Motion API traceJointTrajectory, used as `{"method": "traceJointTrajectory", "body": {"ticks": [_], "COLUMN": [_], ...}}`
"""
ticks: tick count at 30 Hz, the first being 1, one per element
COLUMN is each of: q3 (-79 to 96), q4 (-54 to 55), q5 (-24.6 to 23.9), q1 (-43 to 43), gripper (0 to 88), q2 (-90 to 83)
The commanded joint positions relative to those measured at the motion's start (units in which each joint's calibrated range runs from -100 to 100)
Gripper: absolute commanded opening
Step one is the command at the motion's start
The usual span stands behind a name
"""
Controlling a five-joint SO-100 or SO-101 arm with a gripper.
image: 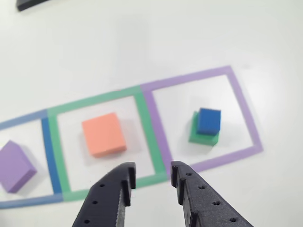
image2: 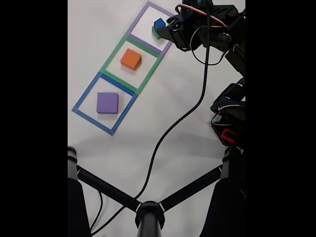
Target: Tower of hanoi
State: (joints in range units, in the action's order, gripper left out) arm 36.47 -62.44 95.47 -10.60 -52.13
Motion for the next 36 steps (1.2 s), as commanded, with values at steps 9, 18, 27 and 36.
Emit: {"method": "traceJointTrajectory", "body": {"ticks": [9, 18, 27, 36], "q3": [-18.79, -10.71, 10.83, 31.82], "q4": [-25.74, -19.67, 1.53, 28.24], "q5": [-7.78, -3.92, 4.53, 4.53], "q1": [9.72, 8.5, 7.82, 7.59], "gripper": [0.7, 21.8, 30.6, 35.1], "q2": [-7.8, -10.05, -12.45, -12.21]}}
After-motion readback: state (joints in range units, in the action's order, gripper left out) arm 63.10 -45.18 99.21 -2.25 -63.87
